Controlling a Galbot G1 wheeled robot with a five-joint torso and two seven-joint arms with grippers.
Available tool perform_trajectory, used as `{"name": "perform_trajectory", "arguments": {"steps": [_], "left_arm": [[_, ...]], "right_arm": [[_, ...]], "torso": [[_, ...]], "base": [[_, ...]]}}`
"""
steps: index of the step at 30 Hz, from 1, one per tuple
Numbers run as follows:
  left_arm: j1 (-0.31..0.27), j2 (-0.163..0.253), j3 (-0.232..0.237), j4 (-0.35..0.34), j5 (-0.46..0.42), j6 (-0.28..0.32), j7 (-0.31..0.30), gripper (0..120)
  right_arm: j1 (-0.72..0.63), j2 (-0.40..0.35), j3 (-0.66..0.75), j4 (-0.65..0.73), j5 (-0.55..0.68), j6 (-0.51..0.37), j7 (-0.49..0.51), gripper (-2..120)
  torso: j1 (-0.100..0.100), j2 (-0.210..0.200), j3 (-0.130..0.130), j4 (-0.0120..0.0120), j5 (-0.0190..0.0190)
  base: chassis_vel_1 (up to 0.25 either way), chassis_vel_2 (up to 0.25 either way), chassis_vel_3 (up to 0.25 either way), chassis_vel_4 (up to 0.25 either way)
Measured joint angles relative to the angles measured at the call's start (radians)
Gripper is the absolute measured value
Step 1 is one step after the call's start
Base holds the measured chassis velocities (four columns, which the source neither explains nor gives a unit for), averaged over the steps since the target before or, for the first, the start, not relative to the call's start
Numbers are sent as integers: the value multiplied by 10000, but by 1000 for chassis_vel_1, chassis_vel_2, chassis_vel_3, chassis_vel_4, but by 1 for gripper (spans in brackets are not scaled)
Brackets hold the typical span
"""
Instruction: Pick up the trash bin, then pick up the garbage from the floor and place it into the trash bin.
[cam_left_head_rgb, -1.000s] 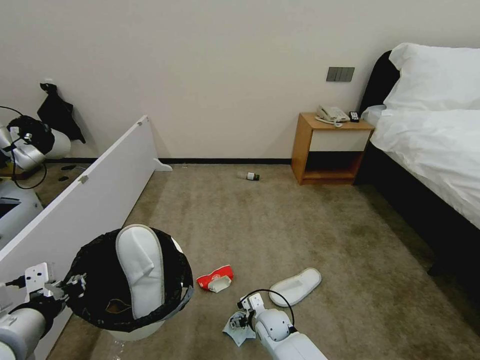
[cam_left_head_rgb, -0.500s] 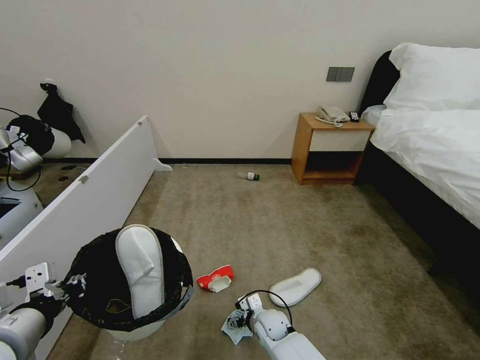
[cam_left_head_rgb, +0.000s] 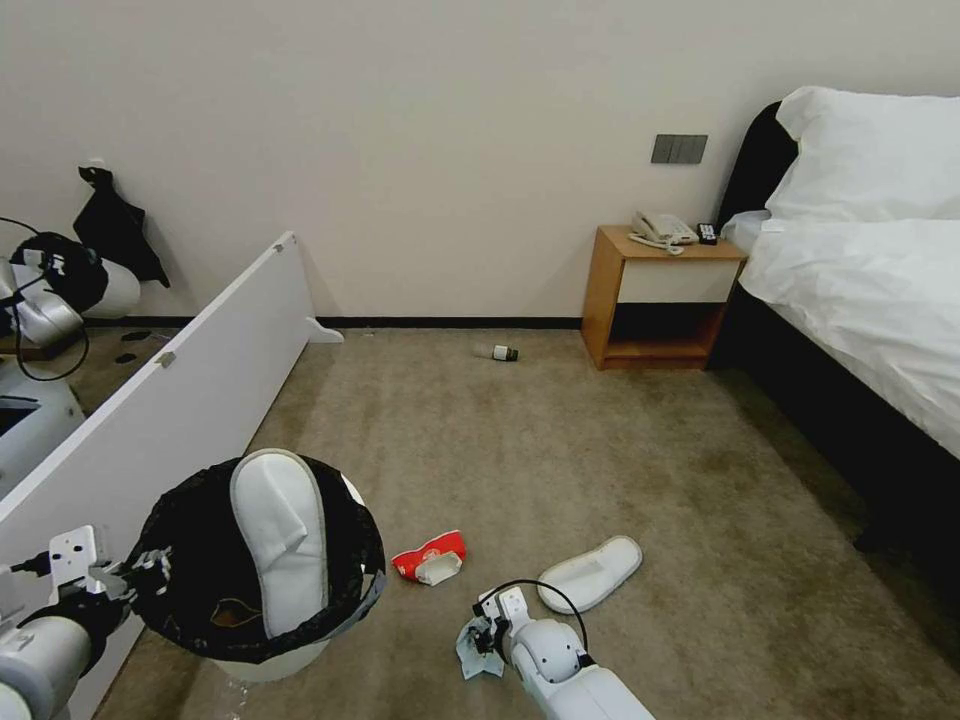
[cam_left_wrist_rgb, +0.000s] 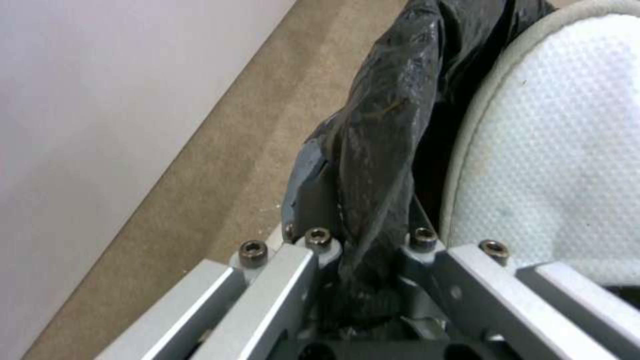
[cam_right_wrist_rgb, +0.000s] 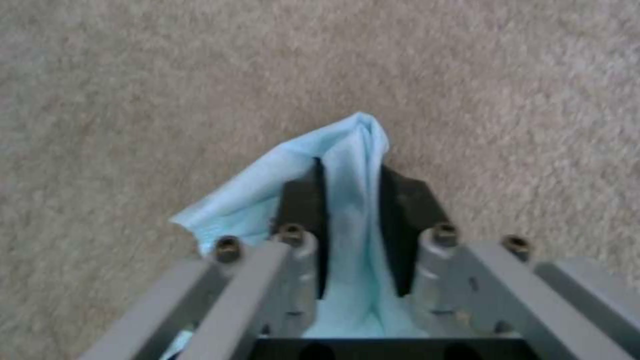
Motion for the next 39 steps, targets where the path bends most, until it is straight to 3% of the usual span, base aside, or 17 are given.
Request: {"name": "perform_trajectory", "arguments": {"steps": [2, 4, 12, 19, 20, 21, 23, 26, 29, 33, 34, 39], "left_arm": [[-2, 0, 5, 2, 0, -1, 0, 4], [-5, -3, 13, 5, 0, 0, 0, 4], [48, -12, -59, 5, -29, 0, 7, 4], [172, 76, -193, 23, -153, -1, 54, 4], [171, 145, -201, 26, -261, 0, 46, 4], [171, 145, -201, 26, -261, 0, 46, 4], [192, 248, -164, 70, -346, 0, 44, 4], [195, 288, -119, 88, -358, 0, 44, 4], [152, 335, 94, 106, -348, 0, 3, 4], [147, 396, 261, 92, -317, 0, -48, 4], [171, 442, 348, 48, -263, -1, -76, 4], [200, 422, 407, -22, -192, 0, -96, 4]], "right_arm": [[-24, -20, -26, 46, 38, -27, 9, 11], [-54, -52, -54, 112, 97, -74, 36, 1], [-206, -388, -184, 804, 425, -198, 157, 0], [-671, -1156, 55, 2988, 1158, -183, 398, 0], [-808, -1432, 521, 4118, 2138, -158, 475, 0], [-808, -1432, 521, 4118, 2138, -158, 475, 0], [-742, -1693, 919, 5432, 2733, 261, 344, 0], [-598, -1788, 957, 5951, 2859, 541, 275, 0], [409, -1857, 692, 7309, 3443, 1135, 90, 0], [1554, -1760, 110, 7719, 3856, 1389, -39, 0], [2411, -1629, -500, 7832, 4304, 1596, -135, 0], [3579, -1313, -1664, 7828, 5314, 1809, -198, 0]], "torso": [[0, 0, 0, -1, 0], [0, 0, 0, -3, 0], [0, 0, 1, -3, -1], [0, -1, 0, -3, -1], [0, 0, 0, -7, -1], [0, 0, 0, -7, -1], [0, -1, 0, -9, -2], [0, -1, 0, -7, -3], [0, 0, 0, -4, -4], [0, 0, 1, -1, -4], [0, 0, 0, -1, -4], [-1, 0, 0, -2, -5]], "base": [[0, 0, 0, 0], [0, 0, 0, 0], [0, 0, 0, 0], [0, 0, 0, 0], [0, 0, 0, 0], [0, 0, 0, 0], [0, 0, 0, 0], [0, 0, 0, 0], [0, 0, 0, 0], [0, 0, 0, 0], [0, 0, 0, 0], [0, 0, 0, 0]]}}
